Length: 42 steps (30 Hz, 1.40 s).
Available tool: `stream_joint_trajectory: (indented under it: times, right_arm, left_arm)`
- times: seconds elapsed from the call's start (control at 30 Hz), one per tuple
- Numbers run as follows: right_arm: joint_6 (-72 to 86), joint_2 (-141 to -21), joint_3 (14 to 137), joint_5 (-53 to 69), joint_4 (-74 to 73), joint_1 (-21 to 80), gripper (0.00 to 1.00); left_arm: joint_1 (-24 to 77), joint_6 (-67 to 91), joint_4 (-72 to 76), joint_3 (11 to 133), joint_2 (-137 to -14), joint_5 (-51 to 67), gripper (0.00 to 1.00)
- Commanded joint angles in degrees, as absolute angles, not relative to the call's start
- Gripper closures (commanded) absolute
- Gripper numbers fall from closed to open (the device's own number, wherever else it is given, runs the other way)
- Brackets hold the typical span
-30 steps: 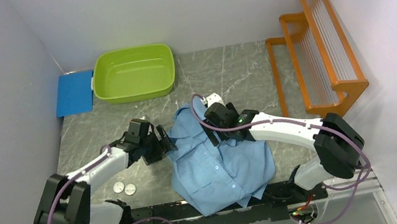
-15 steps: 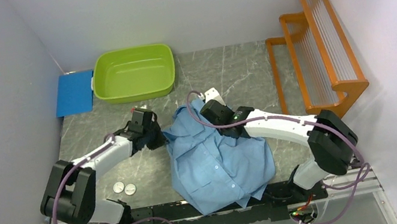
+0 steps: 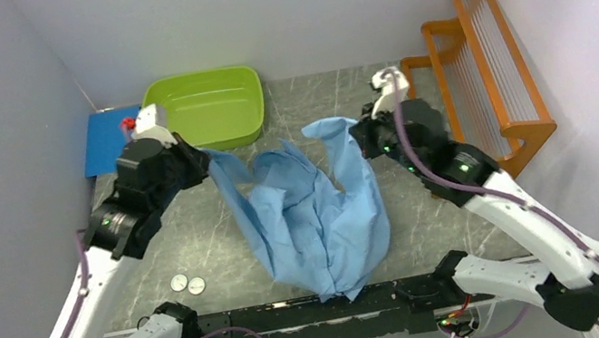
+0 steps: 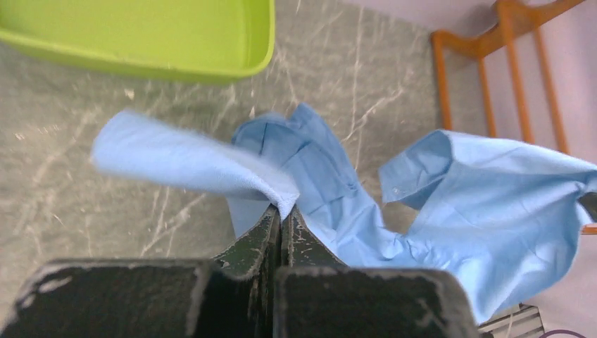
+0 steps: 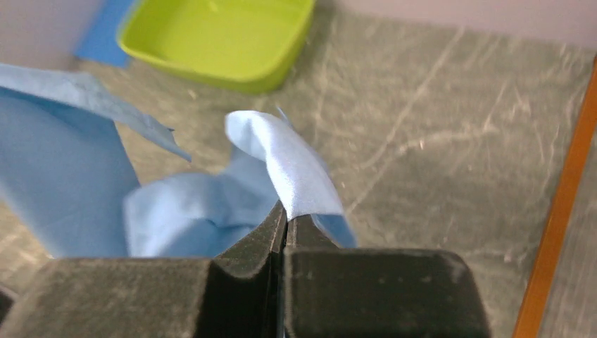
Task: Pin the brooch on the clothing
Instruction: Flatten out the clothes at the center of the board.
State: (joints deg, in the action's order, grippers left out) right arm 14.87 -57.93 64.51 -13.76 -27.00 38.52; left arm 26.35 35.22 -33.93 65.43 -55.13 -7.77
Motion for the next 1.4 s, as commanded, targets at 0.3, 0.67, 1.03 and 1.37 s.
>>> stream_joint_trajectory:
  times: [0.3, 0.67, 1.03, 1.37]
  right_arm:
    - [11.85, -42.59, 76.53, -18.14, -26.73, 38.14, 1.0]
    - [11.36, -49.1, 78.29, -22.01, -23.37, 38.14, 1.0]
    - [15.42, -83.27, 110.61, 16.71, -23.13, 38.34, 1.0]
    - [6.67, -102.39, 121.39, 27.71, -41.37, 48.63, 0.23]
  left_arm:
    - [26.28, 26.99, -48.78, 89.06, -47.07, -15.43, 0.97]
    - [26.28, 28.79, -52.91, 86.72, -44.7, -19.34, 0.97]
    - [26.28, 34.43, -34.85, 58.55, -40.66, 12.45, 0.97]
    - [26.41, 34.0, -33.89, 43.34, -22.61, 14.39, 0.24]
